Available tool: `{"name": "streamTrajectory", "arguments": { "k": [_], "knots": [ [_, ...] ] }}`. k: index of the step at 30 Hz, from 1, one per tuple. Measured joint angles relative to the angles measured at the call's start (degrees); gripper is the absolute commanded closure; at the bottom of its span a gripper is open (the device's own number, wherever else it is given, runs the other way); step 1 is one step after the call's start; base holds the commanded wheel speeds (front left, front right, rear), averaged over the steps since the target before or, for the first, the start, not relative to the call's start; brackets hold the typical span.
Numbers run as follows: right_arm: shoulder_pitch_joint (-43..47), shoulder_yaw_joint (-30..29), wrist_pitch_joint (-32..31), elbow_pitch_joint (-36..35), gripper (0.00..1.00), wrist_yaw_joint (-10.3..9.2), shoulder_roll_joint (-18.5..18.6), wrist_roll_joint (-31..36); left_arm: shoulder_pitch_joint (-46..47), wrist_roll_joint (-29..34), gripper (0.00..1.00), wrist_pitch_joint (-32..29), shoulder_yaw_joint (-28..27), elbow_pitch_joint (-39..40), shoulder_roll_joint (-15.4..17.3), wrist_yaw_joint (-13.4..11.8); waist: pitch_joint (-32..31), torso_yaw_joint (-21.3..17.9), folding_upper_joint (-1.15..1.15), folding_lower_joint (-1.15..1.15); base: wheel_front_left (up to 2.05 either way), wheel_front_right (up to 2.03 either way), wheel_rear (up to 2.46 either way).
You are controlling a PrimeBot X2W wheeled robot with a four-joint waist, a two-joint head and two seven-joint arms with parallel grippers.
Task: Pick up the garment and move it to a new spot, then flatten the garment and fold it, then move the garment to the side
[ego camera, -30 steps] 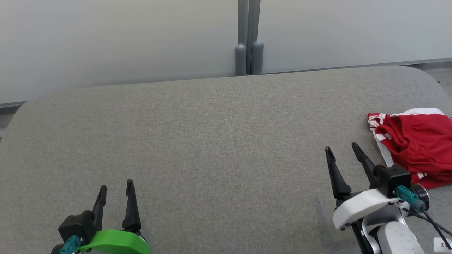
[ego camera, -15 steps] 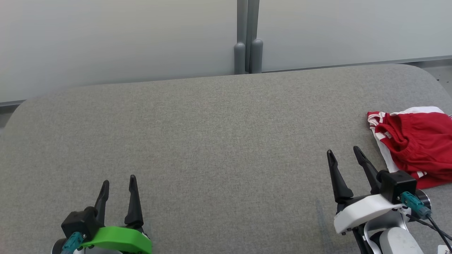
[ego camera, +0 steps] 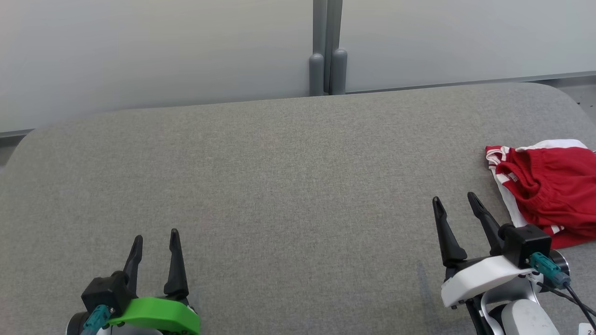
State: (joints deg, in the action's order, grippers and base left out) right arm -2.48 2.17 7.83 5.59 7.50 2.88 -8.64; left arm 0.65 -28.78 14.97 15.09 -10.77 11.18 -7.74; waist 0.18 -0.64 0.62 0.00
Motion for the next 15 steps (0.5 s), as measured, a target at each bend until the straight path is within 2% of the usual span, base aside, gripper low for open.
{"name": "streamTrajectory", "arguments": {
  "k": [12, 13, 15],
  "knots": [
    [-0.1, -0.1, 0.1, 0.1, 0.0, 0.0, 0.0, 0.0, 0.8, 1.4, 0.0, 0.0, 0.5, 0.5, -0.5, 0.7, 0.4, 0.0, 0.0, 0.0, 0.0, 0.0, 0.0],
    [-0.1, -0.1, 0.1, 0.1, 1.0, 0.0, 0.0, 0.0, 0.8, 1.7, 1.0, 0.0, 0.4, 0.9, -0.6, 0.7, 0.5, 0.0, 0.0, 0.0, 0.0, 0.0, 0.0],
    [0.3, 0.0, 0.1, 1.0, 1.0, 0.0, -0.1, 0.0, 0.3, 1.7, 1.0, -0.1, 0.6, 0.1, -0.9, 0.7, 0.5, 0.0, 0.0, 0.0, 0.0, 0.0, 0.0]
  ]
}}
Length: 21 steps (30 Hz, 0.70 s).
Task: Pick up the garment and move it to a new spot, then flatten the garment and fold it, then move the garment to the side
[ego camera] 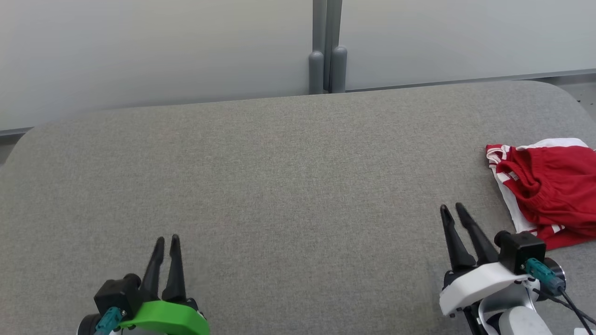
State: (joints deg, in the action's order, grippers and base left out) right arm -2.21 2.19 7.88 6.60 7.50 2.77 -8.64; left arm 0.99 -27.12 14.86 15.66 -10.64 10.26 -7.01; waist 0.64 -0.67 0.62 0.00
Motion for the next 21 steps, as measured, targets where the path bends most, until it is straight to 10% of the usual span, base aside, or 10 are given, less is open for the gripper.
{"name": "streamTrajectory", "arguments": {
  "k": [21],
  "knots": [
    [0.7, -1.1, -2.9, 3.0, 1.0, -0.01, 0.2, -19.9, -0.9, -15.3, 1.0, -4.7, -4.3, -1.9, -1.9, 3.0, -0.1, 0.1, 0.0, 0.0, 0.0, 0.0, 0.0]
  ]
}}
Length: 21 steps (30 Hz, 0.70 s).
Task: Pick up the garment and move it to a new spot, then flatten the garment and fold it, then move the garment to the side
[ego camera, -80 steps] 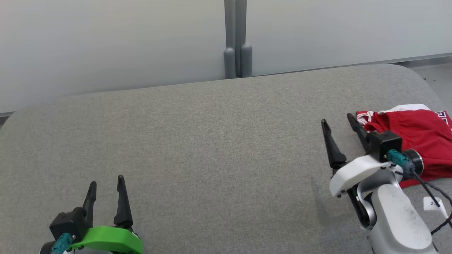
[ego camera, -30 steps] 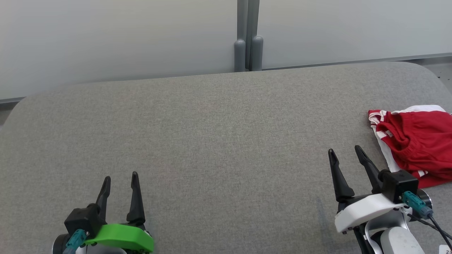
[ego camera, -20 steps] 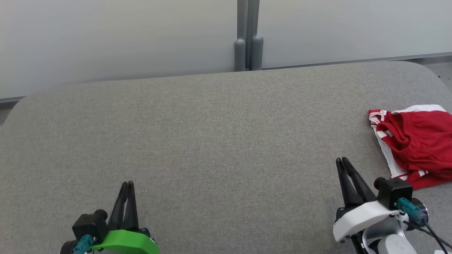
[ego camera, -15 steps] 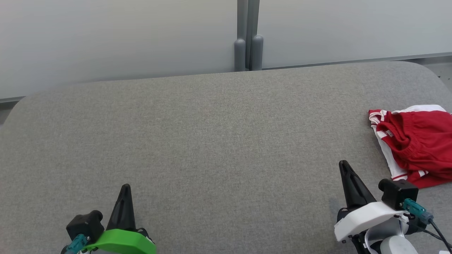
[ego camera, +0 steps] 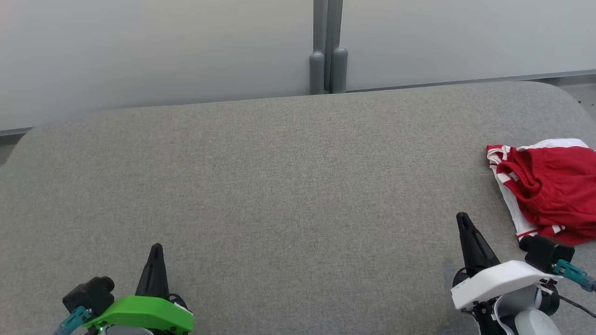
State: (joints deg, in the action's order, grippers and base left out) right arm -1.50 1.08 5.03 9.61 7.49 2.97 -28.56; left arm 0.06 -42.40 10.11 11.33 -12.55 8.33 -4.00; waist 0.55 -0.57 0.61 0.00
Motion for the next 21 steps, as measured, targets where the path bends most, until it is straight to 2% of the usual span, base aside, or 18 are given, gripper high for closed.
{"name": "streamTrajectory", "arguments": {
  "k": [21],
  "knots": [
    [-1.3, -1.5, -2.9, 1.4, 1.0, -0.01, 0.5, -18.5, 1.5, -14.3, 1.0, -4.2, -4.5, -0.5, -1.4, 3.2, -0.1, 0.1, 0.0, 0.0, 0.0, 0.0, 0.0]
  ]
}}
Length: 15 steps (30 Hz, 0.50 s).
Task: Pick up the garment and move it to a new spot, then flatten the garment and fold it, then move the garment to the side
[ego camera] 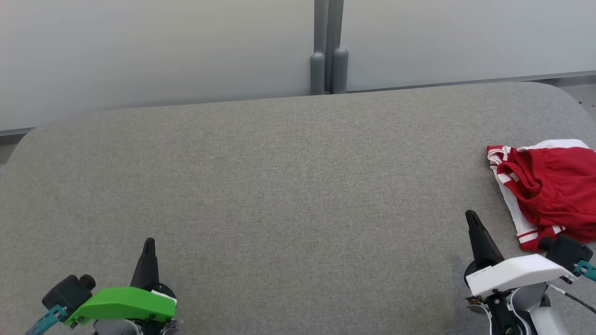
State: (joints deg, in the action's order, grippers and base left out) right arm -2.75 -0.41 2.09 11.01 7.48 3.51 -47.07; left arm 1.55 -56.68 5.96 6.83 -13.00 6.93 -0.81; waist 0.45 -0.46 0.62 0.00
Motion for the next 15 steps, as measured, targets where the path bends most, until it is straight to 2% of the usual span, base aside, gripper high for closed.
{"name": "streamTrajectory", "arguments": {
  "k": [15],
  "knots": [
    [-1.0, -1.0, -1.9, 0.8, 1.0, 0.0, 0.3, -11.7, 1.0, -8.7, 1.0, -2.7, -3.1, -0.2, -0.8, 2.1, -0.1, 0.1, 0.0, 0.0, 0.0, 0.0, 0.0]
  ]
}}
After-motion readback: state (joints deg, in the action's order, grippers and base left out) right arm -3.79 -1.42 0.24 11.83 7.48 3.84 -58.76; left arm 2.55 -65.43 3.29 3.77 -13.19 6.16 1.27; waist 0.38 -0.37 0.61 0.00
